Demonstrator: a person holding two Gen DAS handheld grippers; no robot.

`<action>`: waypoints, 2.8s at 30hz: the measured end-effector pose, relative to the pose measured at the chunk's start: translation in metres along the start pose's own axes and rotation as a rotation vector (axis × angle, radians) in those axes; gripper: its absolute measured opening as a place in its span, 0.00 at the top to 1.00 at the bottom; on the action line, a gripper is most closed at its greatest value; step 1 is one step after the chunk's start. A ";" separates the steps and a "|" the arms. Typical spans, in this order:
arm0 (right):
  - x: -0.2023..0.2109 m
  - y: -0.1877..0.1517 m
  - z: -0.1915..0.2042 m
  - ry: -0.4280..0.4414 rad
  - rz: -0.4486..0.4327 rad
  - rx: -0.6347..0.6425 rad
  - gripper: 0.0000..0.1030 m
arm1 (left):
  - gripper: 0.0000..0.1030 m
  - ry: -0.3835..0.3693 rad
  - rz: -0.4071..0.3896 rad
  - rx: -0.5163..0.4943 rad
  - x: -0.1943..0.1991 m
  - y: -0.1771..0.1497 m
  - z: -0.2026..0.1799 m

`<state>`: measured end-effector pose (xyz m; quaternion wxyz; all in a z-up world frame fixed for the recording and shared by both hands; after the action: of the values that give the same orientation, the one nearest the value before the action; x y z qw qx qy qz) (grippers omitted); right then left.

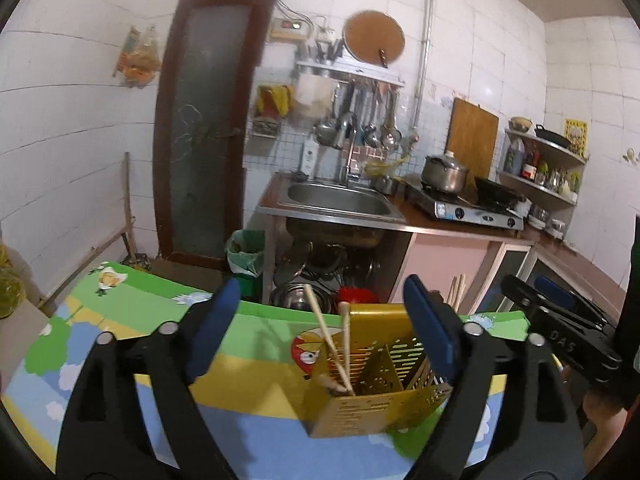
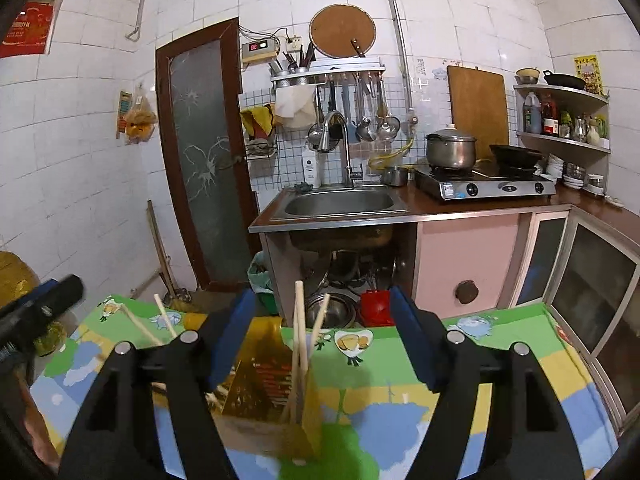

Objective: Organize utensils
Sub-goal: 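Open both tools to drop the chopsticks into the yellow holder, then move both tools down to the green frog fork and last chopstick, then close the right tool on the green frog-handled fork while the left tool grasps the last chopstick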

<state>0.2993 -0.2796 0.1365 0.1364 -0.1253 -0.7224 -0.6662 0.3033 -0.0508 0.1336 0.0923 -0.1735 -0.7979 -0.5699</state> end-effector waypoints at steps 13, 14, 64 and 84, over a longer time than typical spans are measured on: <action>0.064 -0.059 0.004 -0.021 0.060 0.003 0.19 | 0.05 0.064 0.035 0.027 0.066 -0.038 0.055; 0.067 -0.066 0.008 -0.025 0.071 0.016 0.19 | 0.05 0.070 0.044 0.023 0.067 -0.043 0.058; 0.029 -0.221 0.066 0.084 0.536 0.101 0.85 | 0.05 0.142 0.469 -0.074 0.030 -0.212 0.058; 0.036 -0.231 0.026 0.077 0.534 -0.007 0.85 | 0.63 0.154 0.586 -0.154 -0.008 -0.249 -0.003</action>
<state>0.1812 -0.2720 -0.0672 0.3345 -0.2865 -0.6557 -0.6133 0.2157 -0.1271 -0.0865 0.2993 -0.3590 -0.6590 -0.5893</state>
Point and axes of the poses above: each gripper's, at about its wrist camera, not at the fingertips, and x roughly against the way its jaws point, z to its left, y to its top, the point moved 3 cm from there along -x, roughly the way its jaws point, and after that the axes turned 11 degrees about x, right-handed, at the moved point
